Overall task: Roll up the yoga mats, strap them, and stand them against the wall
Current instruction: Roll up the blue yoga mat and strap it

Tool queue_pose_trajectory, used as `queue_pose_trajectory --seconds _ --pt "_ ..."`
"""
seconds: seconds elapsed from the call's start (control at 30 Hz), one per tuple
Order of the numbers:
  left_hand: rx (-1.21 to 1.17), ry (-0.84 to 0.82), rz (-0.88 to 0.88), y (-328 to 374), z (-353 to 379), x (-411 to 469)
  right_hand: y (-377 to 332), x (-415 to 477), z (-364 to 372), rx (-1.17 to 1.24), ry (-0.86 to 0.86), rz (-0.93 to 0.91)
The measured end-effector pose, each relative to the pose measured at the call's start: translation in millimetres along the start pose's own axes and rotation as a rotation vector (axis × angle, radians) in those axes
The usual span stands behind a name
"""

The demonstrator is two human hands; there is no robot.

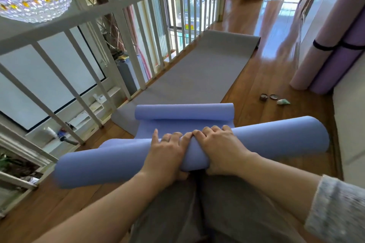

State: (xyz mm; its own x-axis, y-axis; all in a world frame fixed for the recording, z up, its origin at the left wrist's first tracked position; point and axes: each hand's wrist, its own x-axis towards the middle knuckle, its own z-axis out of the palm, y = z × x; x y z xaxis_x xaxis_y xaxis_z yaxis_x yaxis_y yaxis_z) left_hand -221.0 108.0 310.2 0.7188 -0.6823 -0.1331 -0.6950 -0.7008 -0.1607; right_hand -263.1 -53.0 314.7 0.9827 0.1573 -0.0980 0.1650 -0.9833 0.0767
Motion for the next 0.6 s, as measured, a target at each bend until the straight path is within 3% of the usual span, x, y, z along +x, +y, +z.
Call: queue_pose_trajectory --seconds 0.33,0.6 --pt "0.003 0.011 0.007 2.5 -52.9 -30.1 -3.7 -28.9 -69.3 -0.032 -0.014 -0.122" --pt "-0.030 -0.194 0.097 42.4 -25.2 -60.7 -19.1 -77.9 -21.8 0.067 -0.174 -0.101"
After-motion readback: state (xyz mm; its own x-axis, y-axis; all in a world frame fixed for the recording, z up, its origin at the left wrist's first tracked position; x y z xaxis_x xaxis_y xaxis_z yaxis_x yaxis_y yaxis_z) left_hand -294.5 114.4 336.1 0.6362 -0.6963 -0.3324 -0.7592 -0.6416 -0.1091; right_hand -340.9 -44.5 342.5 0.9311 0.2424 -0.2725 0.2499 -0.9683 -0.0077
